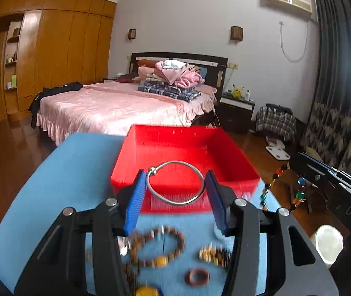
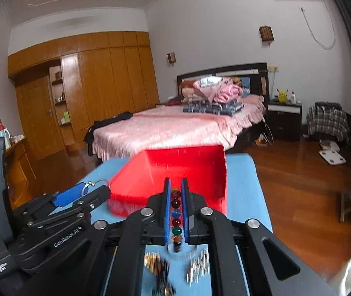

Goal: Organize jewelry
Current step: 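Carry both pieces over the red tin and open both tools to drop them, then grasp the brown bead strand with the left tool while the right tool approaches the black necklace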

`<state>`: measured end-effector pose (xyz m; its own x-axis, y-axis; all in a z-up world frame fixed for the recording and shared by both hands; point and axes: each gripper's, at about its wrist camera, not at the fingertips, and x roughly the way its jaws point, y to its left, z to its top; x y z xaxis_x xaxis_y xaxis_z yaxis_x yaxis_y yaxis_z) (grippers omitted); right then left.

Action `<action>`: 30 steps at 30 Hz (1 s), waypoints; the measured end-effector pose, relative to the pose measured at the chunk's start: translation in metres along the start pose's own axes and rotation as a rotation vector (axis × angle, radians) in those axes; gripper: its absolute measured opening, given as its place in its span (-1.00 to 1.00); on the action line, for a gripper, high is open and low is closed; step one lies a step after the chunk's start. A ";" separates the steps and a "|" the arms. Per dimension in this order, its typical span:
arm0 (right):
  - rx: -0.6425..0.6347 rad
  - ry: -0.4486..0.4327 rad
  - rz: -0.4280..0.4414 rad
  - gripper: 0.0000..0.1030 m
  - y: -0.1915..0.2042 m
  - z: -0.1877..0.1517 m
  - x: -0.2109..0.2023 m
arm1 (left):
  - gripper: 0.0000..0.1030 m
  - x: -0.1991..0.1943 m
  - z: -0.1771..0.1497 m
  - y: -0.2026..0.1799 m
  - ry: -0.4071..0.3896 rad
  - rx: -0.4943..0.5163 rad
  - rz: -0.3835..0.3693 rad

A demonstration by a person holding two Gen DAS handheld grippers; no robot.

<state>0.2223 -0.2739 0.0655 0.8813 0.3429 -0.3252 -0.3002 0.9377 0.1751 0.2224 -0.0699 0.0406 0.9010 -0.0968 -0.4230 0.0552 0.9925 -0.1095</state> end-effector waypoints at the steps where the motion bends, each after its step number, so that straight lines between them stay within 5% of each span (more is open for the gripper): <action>1: -0.003 -0.005 0.002 -0.85 0.000 0.006 0.006 | -0.09 0.006 0.007 -0.001 -0.004 -0.001 0.001; 8: -0.017 -0.019 0.007 -0.85 -0.008 0.039 0.066 | -0.08 0.056 0.039 0.002 0.017 0.008 -0.001; 15: 0.029 0.063 0.007 -0.74 -0.024 0.029 0.110 | -0.05 0.092 0.043 0.011 0.073 0.011 -0.004; 17: 0.036 0.064 -0.001 -0.52 -0.028 0.024 0.110 | 0.21 0.092 0.040 0.016 0.071 0.009 -0.001; 24: 0.066 0.039 -0.022 -0.10 -0.033 0.016 0.081 | 0.40 0.062 0.036 0.033 0.040 -0.013 0.006; 30: 0.059 0.033 -0.033 -0.01 -0.024 -0.005 0.033 | 0.51 0.012 0.016 0.041 0.025 0.028 0.028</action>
<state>0.2568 -0.2843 0.0457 0.8774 0.3142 -0.3624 -0.2482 0.9440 0.2176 0.2428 -0.0293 0.0457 0.8913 -0.0702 -0.4479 0.0421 0.9965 -0.0723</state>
